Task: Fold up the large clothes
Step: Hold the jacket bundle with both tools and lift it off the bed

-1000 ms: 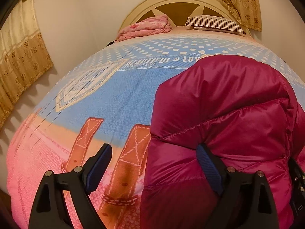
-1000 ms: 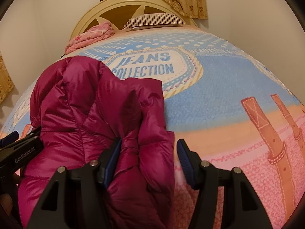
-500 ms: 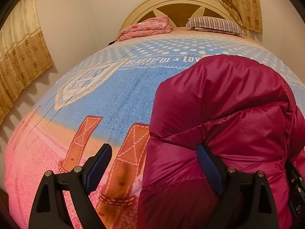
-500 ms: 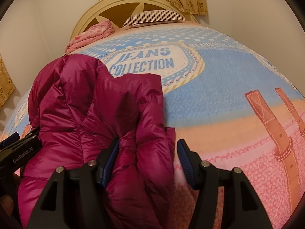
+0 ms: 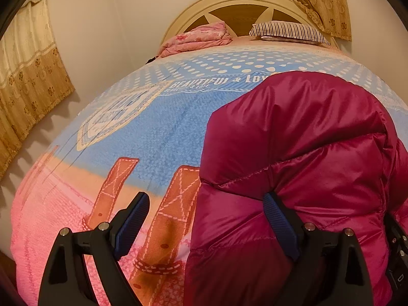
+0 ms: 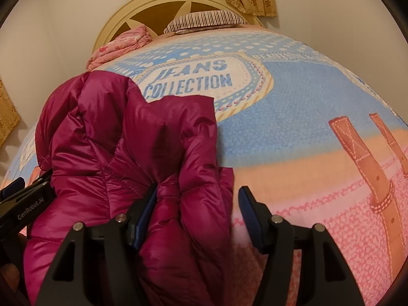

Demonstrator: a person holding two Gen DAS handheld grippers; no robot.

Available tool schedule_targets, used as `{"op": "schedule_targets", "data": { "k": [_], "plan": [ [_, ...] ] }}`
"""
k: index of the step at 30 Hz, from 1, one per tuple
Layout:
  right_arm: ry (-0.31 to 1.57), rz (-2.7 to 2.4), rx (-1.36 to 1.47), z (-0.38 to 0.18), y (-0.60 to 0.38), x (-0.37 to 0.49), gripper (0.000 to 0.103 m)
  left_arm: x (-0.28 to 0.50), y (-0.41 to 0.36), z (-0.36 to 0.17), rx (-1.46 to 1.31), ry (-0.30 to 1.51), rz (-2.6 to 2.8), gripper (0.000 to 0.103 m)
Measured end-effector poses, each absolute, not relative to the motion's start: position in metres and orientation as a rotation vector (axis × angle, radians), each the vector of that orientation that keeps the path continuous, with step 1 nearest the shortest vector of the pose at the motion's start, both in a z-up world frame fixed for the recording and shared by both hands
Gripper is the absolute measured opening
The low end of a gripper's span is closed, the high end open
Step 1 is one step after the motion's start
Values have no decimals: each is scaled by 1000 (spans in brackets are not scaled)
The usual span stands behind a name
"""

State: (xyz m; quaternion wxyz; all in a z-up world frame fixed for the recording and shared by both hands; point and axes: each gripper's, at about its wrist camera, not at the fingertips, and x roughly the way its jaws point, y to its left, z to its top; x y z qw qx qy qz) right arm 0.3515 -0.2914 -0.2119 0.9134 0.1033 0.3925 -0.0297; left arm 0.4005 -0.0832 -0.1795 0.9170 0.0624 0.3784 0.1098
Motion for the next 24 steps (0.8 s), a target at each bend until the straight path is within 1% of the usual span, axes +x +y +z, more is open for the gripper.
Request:
{"op": "schedule_targets", "data": {
  "k": [10, 13, 17, 22, 24],
  "plan": [
    [816, -50, 226, -215, -294, 353, 64, 398, -77, -180, 89, 794, 190, 91],
    [815, -52, 222, -215, -294, 354, 64, 390, -69, -175, 45, 817, 150, 91],
    [809, -31, 235, -214, -296, 352, 65, 367, -55, -164, -15, 801, 72, 91],
    [790, 2, 238, -211, -299, 343, 67, 353, -59, -175, 22, 792, 26, 91],
    [787, 4, 240, -212, -299, 342, 67, 357, -61, -178, 22, 817, 3, 91]
  ]
}}
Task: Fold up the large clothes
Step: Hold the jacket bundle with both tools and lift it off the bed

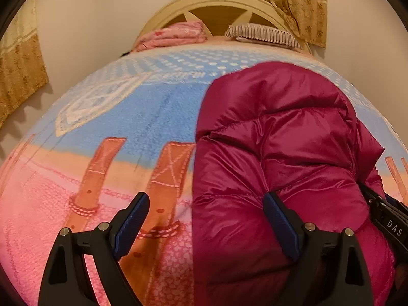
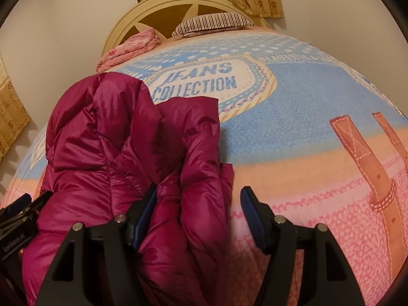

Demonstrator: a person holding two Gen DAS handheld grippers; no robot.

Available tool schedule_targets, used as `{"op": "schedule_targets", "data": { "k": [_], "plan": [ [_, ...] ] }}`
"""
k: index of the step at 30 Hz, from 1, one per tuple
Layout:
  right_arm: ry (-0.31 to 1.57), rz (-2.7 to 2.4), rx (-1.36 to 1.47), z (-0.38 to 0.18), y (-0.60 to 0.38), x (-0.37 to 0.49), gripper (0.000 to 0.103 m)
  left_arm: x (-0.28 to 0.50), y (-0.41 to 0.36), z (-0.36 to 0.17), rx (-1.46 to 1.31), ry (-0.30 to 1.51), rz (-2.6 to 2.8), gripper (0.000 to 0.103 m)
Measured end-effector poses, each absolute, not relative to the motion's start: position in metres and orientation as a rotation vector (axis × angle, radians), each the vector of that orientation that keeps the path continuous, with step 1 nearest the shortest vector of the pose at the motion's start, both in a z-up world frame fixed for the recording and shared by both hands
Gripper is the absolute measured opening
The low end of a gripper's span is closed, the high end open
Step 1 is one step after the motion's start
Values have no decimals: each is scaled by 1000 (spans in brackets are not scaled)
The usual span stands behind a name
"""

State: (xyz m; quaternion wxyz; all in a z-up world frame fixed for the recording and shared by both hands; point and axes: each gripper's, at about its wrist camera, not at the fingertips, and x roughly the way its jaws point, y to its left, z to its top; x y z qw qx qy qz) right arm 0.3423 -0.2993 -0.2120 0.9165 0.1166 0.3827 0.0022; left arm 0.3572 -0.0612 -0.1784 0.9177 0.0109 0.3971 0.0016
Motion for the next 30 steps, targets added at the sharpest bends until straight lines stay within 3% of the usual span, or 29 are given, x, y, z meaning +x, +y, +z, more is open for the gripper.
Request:
{"op": "schedule_targets", "data": {
  "k": [14, 16, 18, 26, 28, 30],
  "plan": [
    [796, 41, 284, -219, -306, 343, 65, 359, -62, -187, -35, 868, -96, 89],
    [795, 54, 276, -219, -304, 344, 60, 359, -63, -188, -55, 871, -148, 68],
    [794, 60, 263, -218, -300, 342, 53, 355, -71, -186, -18, 850, -171, 60],
    [802, 86, 260, -219, -298, 342, 45, 346, -84, -183, 47, 826, -172, 46],
    [803, 91, 267, -219, -298, 341, 44, 342, -88, -182, 76, 809, -157, 37],
    [796, 102, 266, -218, -297, 339, 37, 339, -92, -179, 105, 792, -141, 31]
  ]
}}
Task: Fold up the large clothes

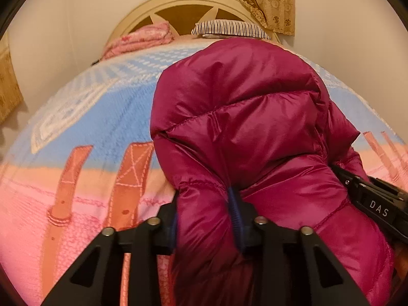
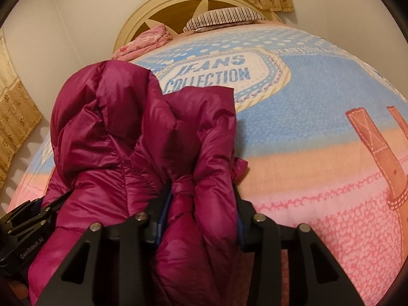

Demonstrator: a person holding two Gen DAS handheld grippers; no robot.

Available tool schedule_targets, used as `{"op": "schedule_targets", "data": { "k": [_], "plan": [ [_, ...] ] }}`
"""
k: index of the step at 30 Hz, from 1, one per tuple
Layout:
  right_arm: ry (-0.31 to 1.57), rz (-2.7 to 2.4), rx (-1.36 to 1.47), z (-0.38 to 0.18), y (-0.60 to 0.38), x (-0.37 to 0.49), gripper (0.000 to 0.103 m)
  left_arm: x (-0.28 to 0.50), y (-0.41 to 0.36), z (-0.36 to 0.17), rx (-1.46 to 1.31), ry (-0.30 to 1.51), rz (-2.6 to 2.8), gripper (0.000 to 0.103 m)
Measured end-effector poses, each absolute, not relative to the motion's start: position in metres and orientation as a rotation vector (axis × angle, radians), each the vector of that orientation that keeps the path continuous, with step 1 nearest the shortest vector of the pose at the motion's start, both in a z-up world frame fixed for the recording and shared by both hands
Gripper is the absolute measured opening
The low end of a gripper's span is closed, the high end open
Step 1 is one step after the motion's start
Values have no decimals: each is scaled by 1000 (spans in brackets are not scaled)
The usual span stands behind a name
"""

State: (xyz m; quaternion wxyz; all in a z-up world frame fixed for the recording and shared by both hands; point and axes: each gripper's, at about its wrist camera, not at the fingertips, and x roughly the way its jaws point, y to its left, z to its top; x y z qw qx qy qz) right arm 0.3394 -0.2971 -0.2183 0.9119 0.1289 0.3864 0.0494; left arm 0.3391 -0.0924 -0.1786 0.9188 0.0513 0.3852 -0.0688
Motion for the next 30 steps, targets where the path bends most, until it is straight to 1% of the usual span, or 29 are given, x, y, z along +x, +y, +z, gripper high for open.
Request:
{"op": "schedule_targets", "data": {
  "k": [1, 3, 5, 13, 20, 30],
  "plan": [
    [793, 107, 261, -218, -296, 338, 36, 338, -93, -177, 116, 785, -135, 28],
    [784, 113, 258, -216, -295, 336, 31, 334, -96, -175, 141, 770, -115, 26],
    [775, 117, 262, -216, -295, 334, 29, 330, -99, -173, 165, 754, -101, 24],
    [754, 132, 269, -212, -296, 329, 25, 324, -101, -165, 204, 725, -88, 18],
    [741, 154, 289, -206, -297, 322, 22, 315, -102, -154, 219, 703, -80, 16],
    [726, 194, 291, -192, -291, 304, 22, 286, -90, -132, 226, 664, -80, 15]
  ]
}}
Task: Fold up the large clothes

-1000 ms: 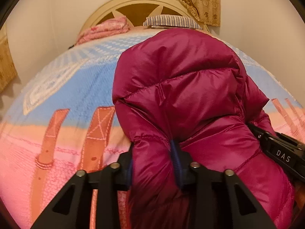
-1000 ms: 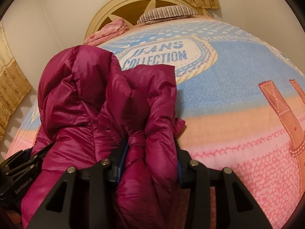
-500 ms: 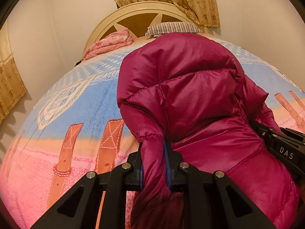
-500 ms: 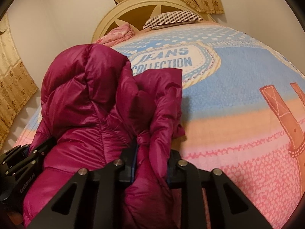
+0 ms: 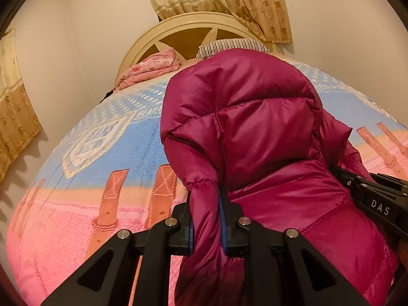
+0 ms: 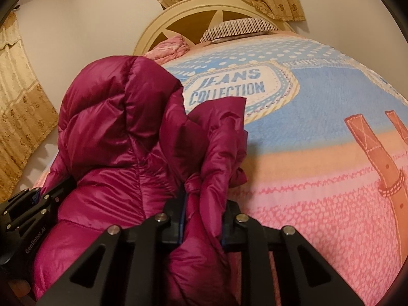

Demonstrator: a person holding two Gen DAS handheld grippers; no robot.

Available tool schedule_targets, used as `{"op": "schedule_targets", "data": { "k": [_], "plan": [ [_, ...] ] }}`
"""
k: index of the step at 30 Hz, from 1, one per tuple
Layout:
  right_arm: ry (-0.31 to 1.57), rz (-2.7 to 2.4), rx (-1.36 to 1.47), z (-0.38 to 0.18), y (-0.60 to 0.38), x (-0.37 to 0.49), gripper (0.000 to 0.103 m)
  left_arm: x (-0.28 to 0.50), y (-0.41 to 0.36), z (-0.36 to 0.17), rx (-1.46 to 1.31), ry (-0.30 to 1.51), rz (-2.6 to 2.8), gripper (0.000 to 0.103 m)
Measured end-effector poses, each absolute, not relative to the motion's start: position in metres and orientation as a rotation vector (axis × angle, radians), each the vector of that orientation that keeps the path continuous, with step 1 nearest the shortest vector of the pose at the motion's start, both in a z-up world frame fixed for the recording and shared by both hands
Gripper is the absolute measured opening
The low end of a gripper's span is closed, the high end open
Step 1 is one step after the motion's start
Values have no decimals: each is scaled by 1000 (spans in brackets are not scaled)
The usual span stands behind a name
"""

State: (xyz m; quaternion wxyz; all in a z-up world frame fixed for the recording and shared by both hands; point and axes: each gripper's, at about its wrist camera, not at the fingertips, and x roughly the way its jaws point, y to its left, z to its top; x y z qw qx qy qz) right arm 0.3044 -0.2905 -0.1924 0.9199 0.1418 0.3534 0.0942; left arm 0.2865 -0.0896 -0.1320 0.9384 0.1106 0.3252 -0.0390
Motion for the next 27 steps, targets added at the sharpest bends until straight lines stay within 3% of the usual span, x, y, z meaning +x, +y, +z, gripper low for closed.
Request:
{"op": "schedule_targets", "data": {
  "k": [27],
  "plan": [
    [683, 469, 194, -149, -162, 278, 22, 208, 60, -97, 71, 623, 107, 15]
  ]
}}
